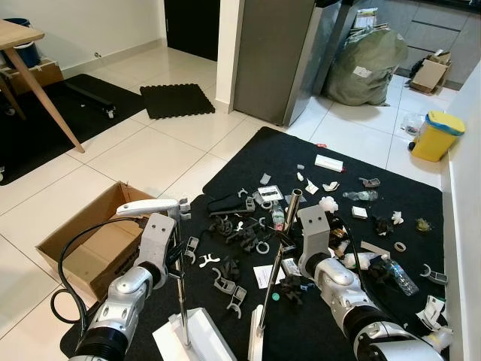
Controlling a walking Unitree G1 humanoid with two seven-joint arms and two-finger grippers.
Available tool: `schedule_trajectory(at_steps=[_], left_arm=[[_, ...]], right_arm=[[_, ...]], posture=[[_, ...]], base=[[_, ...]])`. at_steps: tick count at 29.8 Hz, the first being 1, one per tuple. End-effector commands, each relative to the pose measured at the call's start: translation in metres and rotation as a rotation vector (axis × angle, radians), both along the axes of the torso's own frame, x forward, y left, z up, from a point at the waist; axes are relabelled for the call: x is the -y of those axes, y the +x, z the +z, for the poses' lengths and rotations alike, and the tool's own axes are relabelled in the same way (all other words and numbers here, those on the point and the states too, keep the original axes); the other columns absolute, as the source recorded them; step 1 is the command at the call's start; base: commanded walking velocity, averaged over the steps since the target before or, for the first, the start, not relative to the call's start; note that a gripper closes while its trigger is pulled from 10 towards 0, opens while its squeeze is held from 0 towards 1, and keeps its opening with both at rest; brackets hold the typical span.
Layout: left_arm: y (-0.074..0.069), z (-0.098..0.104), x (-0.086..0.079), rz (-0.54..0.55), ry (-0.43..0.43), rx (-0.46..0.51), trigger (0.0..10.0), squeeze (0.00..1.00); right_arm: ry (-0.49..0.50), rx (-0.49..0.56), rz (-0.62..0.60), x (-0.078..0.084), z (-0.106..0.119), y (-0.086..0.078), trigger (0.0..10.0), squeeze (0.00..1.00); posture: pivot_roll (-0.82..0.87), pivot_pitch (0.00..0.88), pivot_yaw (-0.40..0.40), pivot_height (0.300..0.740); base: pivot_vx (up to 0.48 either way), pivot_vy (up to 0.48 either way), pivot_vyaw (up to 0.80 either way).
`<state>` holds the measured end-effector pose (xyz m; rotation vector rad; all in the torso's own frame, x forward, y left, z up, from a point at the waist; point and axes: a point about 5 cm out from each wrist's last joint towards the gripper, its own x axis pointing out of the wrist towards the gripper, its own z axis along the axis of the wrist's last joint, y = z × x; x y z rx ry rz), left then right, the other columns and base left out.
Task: Sweep floor
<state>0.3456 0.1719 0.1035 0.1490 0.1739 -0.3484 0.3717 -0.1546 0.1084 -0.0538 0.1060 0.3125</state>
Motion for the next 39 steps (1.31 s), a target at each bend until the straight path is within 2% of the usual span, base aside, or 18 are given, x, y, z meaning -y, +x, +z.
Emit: schedule_trajectory(at_steps=[1, 2, 3, 5, 6, 10, 13, 19, 28, 34, 39], left_arm=[[0.002, 0.003, 0.008, -0.021, -0.008, 0.015, 10.0, 0.00], [0.002, 0.004, 0.008, -0.021, -0.005, 0.024, 10.0, 0.00], [0.003, 0.012, 0.008, -0.025, -0.006, 0.072, 10.0, 0.00], [0.003, 0.012, 0.008, -0.025, -0.006, 0.072, 10.0, 0.00], [0.004, 0.022, 0.011, -0.052, -0.007, 0.138, 10.0, 0.00], [0.004, 0.027, 0.014, -0.080, -0.022, 0.167, 10.0, 0.00], [0.010, 0.022, 0.015, -0.063, -0.002, 0.106, 10.0, 0.00], [0.010, 0.016, 0.018, -0.075, -0.007, 0.061, 10.0, 0.00], [0.001, -0.012, 0.027, -0.071, -0.012, -0.031, 10.0, 0.00], [-0.002, -0.016, 0.027, -0.071, -0.006, -0.038, 10.0, 0.00], [0.001, -0.007, 0.026, -0.066, -0.037, -0.004, 10.0, 0.00]], right_arm=[[-0.010, -0.016, -0.019, 0.007, -0.005, -0.003, 10.0, 0.00], [-0.011, -0.017, -0.020, 0.008, -0.005, -0.003, 10.0, 0.00], [-0.011, -0.017, -0.021, 0.008, -0.005, -0.003, 10.0, 0.00], [-0.011, -0.017, -0.021, 0.008, -0.005, -0.003, 10.0, 0.00], [-0.011, -0.017, -0.021, 0.007, -0.005, -0.003, 10.0, 0.00], [-0.011, -0.018, -0.020, 0.007, -0.005, -0.003, 10.0, 0.00], [-0.011, -0.019, -0.019, 0.006, -0.005, -0.003, 10.0, 0.00], [-0.014, -0.019, -0.022, 0.007, -0.005, -0.002, 10.0, 0.00], [-0.019, -0.027, -0.022, 0.007, -0.007, -0.003, 10.0, 0.00], [-0.021, -0.028, -0.022, 0.008, -0.007, -0.003, 10.0, 0.00], [-0.023, -0.028, -0.023, 0.008, -0.007, -0.003, 10.0, 0.00]], posture=[[0.09, 0.219, -0.040, 0.740], [0.09, 0.219, -0.040, 0.740], [0.09, 0.219, -0.040, 0.740], [0.09, 0.219, -0.040, 0.740], [0.09, 0.218, -0.041, 0.740], [0.09, 0.217, -0.041, 0.740], [0.09, 0.214, -0.042, 0.740], [0.10, 0.214, -0.042, 0.740], [0.09, 0.214, -0.043, 0.740], [0.09, 0.216, -0.043, 0.740], [0.09, 0.215, -0.045, 0.740]], base=[[0.000, 0.000, 0.00], [0.000, 0.000, 0.00], [0.000, 0.000, 0.00], [0.000, 0.000, 0.00], [0.000, 0.000, 0.00], [0.000, 0.000, 0.00], [0.000, 0.000, 0.00], [0.000, 0.000, 0.00], [0.000, 0.000, 0.00], [0.000, 0.000, 0.00], [0.000, 0.000, 0.00]])
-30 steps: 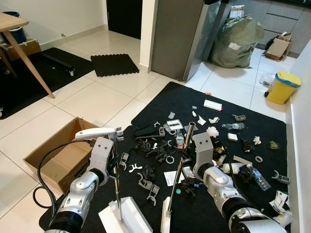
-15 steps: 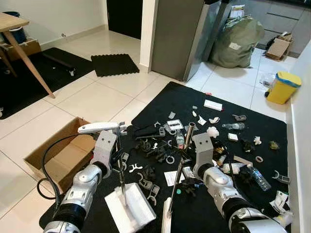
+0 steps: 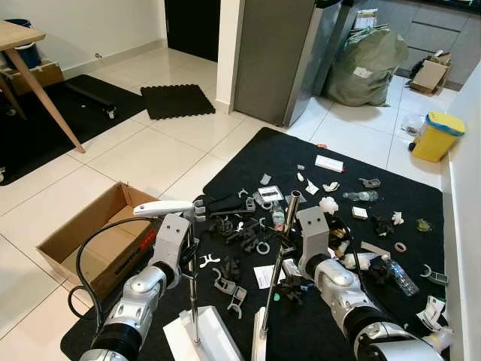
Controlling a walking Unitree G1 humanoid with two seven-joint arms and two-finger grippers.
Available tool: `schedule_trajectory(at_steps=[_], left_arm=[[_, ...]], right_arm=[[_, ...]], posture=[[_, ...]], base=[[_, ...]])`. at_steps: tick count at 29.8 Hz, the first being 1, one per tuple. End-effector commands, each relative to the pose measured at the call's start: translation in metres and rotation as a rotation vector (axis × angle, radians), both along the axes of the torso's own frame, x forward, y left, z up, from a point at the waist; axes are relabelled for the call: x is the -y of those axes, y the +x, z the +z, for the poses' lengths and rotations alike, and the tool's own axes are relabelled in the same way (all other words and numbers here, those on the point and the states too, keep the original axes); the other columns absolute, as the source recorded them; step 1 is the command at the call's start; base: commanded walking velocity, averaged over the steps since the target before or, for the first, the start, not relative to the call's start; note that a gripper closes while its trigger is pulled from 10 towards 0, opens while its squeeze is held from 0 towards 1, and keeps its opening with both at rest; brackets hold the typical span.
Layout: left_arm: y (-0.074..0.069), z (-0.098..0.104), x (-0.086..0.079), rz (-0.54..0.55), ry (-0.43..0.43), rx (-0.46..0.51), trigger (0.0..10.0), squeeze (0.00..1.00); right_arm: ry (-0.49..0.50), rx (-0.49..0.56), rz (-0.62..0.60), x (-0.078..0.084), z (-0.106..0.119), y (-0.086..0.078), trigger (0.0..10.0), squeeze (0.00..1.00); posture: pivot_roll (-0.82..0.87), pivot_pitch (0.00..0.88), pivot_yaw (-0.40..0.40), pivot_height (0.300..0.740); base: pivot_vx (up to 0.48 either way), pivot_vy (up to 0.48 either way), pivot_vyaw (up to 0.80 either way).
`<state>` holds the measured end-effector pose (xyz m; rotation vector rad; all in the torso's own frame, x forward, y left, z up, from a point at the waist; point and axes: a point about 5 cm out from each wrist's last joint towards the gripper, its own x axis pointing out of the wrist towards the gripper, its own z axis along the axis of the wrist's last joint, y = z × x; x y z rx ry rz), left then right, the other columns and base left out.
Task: Sweep floor
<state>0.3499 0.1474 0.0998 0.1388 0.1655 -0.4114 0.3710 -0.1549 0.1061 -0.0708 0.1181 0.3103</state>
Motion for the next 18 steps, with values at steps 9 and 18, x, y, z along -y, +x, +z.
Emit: schedule_trajectory(at_steps=[9, 18], left_arm=[[0.007, 0.028, -0.006, -0.008, -0.012, 0.115, 10.0, 0.00], [0.012, 0.034, 0.004, -0.026, -0.010, 0.166, 10.0, 0.00]], right_arm=[[-0.001, -0.019, -0.020, 0.006, -0.005, -0.003, 10.0, 0.00], [-0.001, -0.023, -0.022, 0.006, -0.006, -0.003, 10.0, 0.00]], posture=[[0.10, 0.215, -0.043, 0.740], [0.09, 0.225, -0.045, 0.740]], base=[[0.000, 0.000, 0.00], [0.000, 0.000, 0.00]])
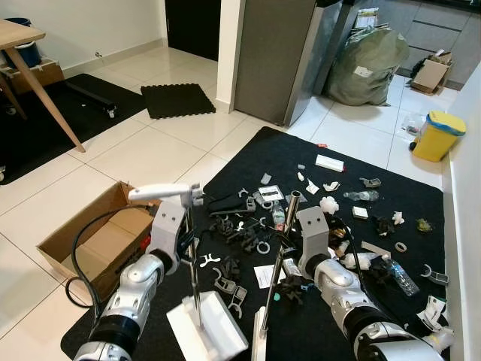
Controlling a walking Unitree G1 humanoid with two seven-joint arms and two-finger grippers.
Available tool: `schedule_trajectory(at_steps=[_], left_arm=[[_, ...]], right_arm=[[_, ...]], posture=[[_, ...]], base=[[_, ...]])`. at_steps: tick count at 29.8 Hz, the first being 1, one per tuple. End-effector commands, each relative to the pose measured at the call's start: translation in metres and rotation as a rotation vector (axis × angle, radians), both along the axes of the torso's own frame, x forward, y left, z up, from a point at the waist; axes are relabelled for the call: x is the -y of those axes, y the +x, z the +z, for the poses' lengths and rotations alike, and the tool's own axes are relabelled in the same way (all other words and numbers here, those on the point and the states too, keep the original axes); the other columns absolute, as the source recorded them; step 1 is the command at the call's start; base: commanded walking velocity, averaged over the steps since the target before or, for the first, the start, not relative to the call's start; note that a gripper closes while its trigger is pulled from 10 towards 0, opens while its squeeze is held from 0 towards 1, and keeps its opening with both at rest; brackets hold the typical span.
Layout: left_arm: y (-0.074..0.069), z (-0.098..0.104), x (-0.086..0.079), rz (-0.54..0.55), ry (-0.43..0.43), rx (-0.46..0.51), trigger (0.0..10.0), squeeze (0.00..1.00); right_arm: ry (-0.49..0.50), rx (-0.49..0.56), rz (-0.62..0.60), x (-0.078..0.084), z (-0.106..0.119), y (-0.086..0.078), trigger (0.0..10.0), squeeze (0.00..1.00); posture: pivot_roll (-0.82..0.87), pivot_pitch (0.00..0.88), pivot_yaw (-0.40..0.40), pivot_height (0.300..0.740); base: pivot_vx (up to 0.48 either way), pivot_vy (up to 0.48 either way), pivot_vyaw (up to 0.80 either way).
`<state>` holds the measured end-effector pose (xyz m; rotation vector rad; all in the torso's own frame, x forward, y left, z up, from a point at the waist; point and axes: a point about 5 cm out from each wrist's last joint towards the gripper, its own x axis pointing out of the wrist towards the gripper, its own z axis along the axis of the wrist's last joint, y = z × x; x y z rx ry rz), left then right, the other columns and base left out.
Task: Sweep floor
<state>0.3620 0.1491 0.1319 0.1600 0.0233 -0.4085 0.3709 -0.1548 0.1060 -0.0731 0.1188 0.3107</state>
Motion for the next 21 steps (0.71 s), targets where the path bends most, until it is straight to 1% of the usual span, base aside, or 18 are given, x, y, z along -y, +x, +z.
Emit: schedule_trajectory(at_steps=[1, 7, 14, 21], left_arm=[[0.000, 0.000, 0.007, -0.019, 0.003, 0.016, 10.0, 0.00], [0.002, -0.003, 0.012, -0.015, 0.015, 0.016, 10.0, 0.00], [0.000, -0.014, 0.016, -0.005, 0.030, 0.002, 10.0, 0.00], [-0.007, -0.024, 0.030, -0.042, 0.011, -0.015, 10.0, 0.00]], right_arm=[[0.001, -0.023, -0.022, 0.006, -0.006, -0.003, 10.0, 0.00], [-0.001, -0.027, -0.024, 0.006, -0.007, -0.003, 10.0, 0.00], [0.001, -0.031, -0.022, 0.005, -0.009, -0.004, 10.0, 0.00], [-0.001, -0.034, -0.023, 0.005, -0.010, -0.005, 10.0, 0.00]], posture=[[0.09, 0.225, -0.045, 0.740], [0.10, 0.232, -0.046, 0.740], [0.09, 0.236, -0.044, 0.740], [0.09, 0.245, -0.043, 0.740]], base=[[0.000, 0.000, 0.00], [0.000, 0.000, 0.00], [0.000, 0.000, 0.00], [0.000, 0.000, 0.00]])
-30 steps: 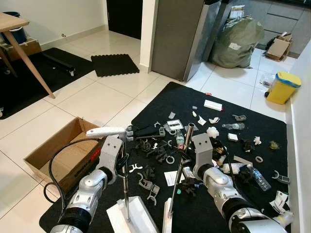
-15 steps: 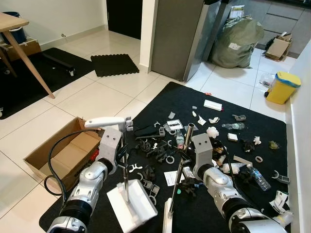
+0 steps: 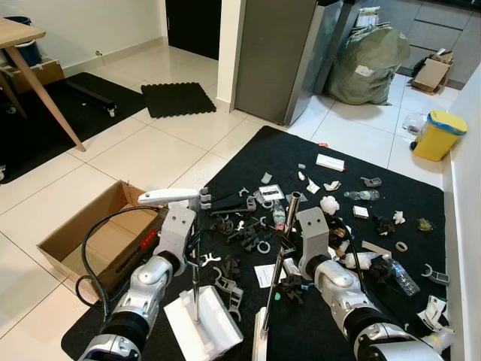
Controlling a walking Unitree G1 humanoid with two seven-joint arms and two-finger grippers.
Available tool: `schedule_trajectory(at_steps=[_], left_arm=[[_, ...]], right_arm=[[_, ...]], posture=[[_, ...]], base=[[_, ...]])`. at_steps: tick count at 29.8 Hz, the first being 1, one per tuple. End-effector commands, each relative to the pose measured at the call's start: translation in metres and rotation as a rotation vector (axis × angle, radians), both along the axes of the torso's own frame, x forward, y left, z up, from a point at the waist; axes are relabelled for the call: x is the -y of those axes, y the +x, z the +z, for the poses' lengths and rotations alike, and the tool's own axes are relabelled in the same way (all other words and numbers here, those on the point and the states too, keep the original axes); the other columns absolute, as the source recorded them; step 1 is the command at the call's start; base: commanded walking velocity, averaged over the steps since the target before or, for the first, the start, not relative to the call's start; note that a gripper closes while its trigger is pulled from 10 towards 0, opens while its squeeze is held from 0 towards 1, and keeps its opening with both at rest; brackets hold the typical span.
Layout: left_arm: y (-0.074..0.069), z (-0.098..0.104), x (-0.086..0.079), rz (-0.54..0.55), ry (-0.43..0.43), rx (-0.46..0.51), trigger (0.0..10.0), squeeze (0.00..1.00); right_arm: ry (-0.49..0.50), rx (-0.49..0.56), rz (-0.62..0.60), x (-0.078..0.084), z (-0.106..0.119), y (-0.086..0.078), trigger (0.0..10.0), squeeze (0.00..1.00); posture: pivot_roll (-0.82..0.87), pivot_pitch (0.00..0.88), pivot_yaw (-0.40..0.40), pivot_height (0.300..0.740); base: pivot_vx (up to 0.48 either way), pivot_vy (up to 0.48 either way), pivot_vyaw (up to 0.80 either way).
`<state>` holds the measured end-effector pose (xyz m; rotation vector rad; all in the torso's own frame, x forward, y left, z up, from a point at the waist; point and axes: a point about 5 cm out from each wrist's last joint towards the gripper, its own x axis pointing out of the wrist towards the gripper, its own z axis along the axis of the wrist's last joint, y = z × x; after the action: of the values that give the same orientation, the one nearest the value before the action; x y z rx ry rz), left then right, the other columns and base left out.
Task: Sweep floor
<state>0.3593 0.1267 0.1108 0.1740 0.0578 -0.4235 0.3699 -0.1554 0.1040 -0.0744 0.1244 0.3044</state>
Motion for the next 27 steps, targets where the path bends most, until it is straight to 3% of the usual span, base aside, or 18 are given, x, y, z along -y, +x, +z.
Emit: schedule_trajectory(at_steps=[1, 14, 27], left_arm=[[-0.004, -0.004, 0.008, -0.029, -0.012, 0.012, 10.0, 0.00], [-0.011, -0.025, 0.005, 0.010, -0.018, -0.056, 10.0, 0.00], [-0.012, -0.030, 0.000, 0.049, -0.007, -0.057, 10.0, 0.00]], right_arm=[[0.001, -0.029, -0.016, 0.005, -0.008, -0.004, 10.0, 0.00], [0.002, -0.029, -0.016, 0.004, -0.008, -0.004, 10.0, 0.00], [0.001, -0.030, -0.019, 0.005, -0.009, -0.004, 10.0, 0.00]], posture=[[0.09, 0.245, -0.043, 0.740], [0.08, 0.251, -0.042, 0.740], [0.08, 0.246, -0.041, 0.740]], base=[[0.000, 0.000, 0.00], [0.000, 0.000, 0.00], [0.000, 0.000, 0.00]])
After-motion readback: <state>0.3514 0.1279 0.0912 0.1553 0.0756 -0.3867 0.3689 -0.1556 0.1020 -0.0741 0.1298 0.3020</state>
